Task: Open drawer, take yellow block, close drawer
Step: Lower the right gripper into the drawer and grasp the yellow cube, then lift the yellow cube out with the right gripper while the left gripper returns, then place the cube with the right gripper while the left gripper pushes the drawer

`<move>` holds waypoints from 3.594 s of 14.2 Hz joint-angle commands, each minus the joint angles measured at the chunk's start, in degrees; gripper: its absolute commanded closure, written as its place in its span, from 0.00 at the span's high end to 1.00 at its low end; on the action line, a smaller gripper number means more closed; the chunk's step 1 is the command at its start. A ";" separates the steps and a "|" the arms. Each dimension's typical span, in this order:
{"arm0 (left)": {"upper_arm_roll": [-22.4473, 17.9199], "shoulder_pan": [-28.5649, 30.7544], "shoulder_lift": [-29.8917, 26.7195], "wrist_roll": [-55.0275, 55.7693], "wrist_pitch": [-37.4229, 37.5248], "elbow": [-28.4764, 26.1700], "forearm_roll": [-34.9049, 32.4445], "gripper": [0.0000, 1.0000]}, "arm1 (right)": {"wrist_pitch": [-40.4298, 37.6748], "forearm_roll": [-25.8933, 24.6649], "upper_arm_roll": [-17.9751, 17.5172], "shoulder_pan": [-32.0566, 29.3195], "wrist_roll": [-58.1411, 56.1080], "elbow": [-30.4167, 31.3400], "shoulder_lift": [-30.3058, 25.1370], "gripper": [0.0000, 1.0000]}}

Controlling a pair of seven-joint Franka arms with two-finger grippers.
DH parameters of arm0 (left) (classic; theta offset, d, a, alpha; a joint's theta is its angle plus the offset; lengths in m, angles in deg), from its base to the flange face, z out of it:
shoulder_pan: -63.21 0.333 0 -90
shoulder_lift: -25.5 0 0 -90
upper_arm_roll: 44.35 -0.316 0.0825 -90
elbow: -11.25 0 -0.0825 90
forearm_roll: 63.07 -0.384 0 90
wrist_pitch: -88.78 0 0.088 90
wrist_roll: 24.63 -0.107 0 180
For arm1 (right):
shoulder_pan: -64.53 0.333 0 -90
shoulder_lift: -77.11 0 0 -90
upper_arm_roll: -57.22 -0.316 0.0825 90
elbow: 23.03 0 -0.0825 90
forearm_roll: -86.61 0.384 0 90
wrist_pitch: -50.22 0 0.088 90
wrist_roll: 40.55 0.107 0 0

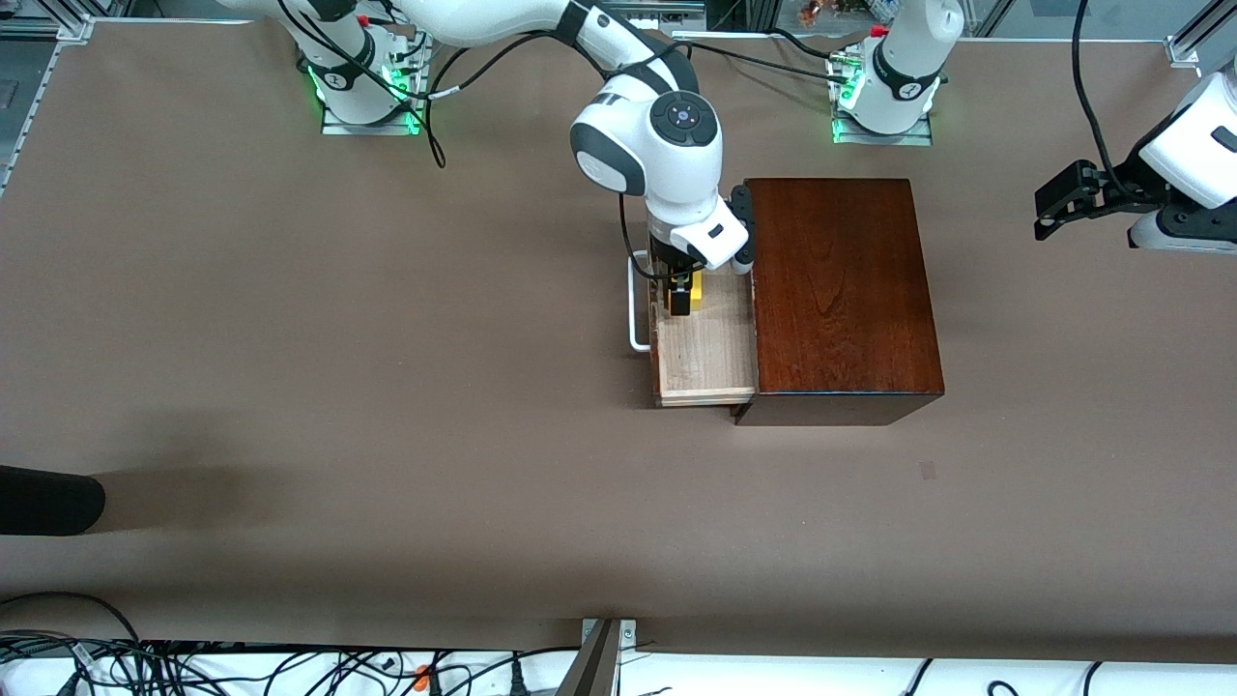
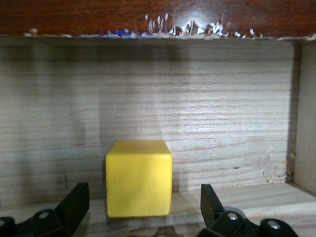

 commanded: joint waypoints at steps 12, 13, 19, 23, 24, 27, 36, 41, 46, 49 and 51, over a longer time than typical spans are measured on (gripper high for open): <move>1.38 0.70 -1.19 -0.75 -1.16 -1.02 -0.02 1.00 | -1.39 -0.49 0.51 0.72 4.22 -4.38 0.92 0.00; 1.38 0.70 -1.11 -0.40 -1.25 -1.02 1.20 1.00 | -2.79 -0.40 0.43 0.55 4.48 -4.72 0.05 0.00; 1.30 0.53 0.48 -0.48 -1.07 1.18 1.92 1.00 | -14.83 2.75 0.52 -5.93 4.74 -7.54 -9.52 0.00; 1.91 -0.44 0.65 -0.57 -1.07 1.35 1.83 1.00 | -19.41 3.29 0.87 -15.51 5.27 -7.45 -14.45 0.00; 3.39 -0.88 1.26 -1.18 -0.99 1.27 2.01 1.00 | -19.51 3.47 1.39 -17.97 5.36 -6.49 -16.81 0.00; 9.89 -2.02 4.42 -1.27 -1.16 2.57 1.75 1.00 | -19.68 8.53 2.44 -26.15 5.79 5.77 -23.67 0.00; 16.76 -17.56 14.44 -14.85 -7.48 6.54 1.57 1.00 | 6.56 10.06 13.26 -31.71 17.46 34.72 -24.14 0.00; 16.68 -23.63 22.43 -41.39 -15.74 8.29 1.57 1.00 | 17.46 10.15 13.17 -33.46 26.62 36.58 -16.15 0.00; 16.77 -27.41 31.14 -53.29 -19.96 12.51 -3.59 1.00 | 24.26 11.11 13.17 -34.61 30.93 37.29 -11.30 0.00; 16.59 -29.01 34.92 -52.96 -21.10 12.43 -7.04 1.00 | 24.26 14.98 13.17 -34.87 31.29 37.37 -10.68 0.00; 16.68 -29.01 36.94 -52.87 -22.69 12.25 -8.88 1.00 | 24.09 14.98 13.17 -35.14 30.94 37.46 -10.59 0.25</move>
